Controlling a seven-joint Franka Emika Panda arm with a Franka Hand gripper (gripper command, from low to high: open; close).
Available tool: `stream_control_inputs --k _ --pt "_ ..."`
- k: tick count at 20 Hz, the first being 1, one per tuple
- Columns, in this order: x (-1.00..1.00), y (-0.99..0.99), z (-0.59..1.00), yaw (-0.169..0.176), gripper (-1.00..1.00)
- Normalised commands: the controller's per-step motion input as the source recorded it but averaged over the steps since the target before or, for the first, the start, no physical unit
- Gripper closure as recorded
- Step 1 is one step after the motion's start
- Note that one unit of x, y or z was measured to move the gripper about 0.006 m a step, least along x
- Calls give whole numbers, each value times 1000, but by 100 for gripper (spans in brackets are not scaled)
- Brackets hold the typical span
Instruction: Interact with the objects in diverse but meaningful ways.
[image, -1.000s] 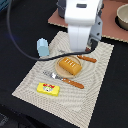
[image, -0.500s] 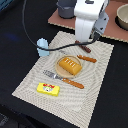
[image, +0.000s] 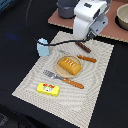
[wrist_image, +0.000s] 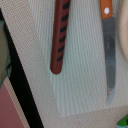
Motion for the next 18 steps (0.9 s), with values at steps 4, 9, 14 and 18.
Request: stream_control_inputs --k 4,9,14,18 --pt "-1 157 -343 -11 -100" --pt "-15 255 -438 -9 -100" --pt "-33 437 -416 0 -100" --pt "-107 464 -406 0 -100"
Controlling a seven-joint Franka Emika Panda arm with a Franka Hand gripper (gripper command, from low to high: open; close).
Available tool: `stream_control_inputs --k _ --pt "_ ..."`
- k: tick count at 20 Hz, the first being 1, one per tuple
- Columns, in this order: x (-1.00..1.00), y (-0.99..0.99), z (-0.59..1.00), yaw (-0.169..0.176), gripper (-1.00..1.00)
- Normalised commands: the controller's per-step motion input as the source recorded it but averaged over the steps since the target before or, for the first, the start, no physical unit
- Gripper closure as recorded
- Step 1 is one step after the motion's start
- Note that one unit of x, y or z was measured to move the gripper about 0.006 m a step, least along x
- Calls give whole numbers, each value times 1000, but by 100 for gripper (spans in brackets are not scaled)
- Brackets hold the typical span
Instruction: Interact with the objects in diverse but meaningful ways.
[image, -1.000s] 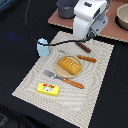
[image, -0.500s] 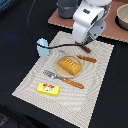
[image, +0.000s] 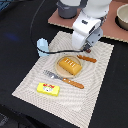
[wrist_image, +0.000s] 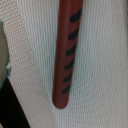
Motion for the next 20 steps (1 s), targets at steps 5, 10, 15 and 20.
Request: stream_control_inputs --k 5,10,15,20 --pt "-142 472 -337 0 100" --pt "-133 425 -307 0 100" --pt "-155 302 -313 0 100" --pt "-79 254 -191 0 100"
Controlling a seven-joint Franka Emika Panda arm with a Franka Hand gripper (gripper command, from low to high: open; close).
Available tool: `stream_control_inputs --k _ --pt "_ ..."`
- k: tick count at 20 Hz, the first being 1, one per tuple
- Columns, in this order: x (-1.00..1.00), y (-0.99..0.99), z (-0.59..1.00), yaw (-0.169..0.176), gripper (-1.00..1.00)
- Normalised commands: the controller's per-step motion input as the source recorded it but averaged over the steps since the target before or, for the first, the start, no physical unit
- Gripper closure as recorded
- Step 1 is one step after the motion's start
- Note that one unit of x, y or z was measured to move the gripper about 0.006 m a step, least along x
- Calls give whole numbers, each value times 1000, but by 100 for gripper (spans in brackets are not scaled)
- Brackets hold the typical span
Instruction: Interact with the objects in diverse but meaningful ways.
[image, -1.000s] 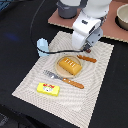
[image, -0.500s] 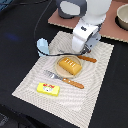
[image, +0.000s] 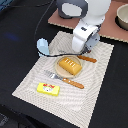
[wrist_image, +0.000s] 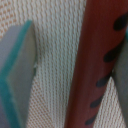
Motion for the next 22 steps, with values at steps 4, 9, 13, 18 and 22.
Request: stream_control_inputs --k 4,9,13,18,22 --pt "-21 119 195 -13 100" --pt "-515 78 890 -23 100" --pt "-1000 0 982 -7 100" --pt "-1000 0 964 0 100" --pt "-1000 0 631 9 100"
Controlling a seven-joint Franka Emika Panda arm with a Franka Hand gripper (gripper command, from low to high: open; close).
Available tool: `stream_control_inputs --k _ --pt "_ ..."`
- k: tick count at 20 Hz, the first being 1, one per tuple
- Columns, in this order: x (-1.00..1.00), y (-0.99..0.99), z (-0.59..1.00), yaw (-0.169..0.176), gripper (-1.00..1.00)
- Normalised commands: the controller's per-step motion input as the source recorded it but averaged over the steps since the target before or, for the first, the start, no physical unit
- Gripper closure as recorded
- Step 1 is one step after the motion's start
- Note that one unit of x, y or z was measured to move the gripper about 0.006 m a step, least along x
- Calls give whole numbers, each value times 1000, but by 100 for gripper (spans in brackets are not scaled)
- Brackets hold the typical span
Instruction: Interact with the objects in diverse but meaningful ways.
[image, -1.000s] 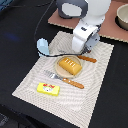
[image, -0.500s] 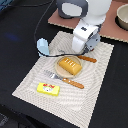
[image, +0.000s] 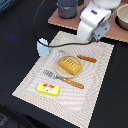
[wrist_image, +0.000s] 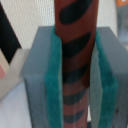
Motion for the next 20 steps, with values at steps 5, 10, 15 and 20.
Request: stream_control_inputs --k 5,10,15,20 --pt "-1000 -2 250 8 100" --pt "-1000 -53 13 0 100" --pt "-1000 -124 -203 0 100" --pt "-1000 -189 -428 0 100"
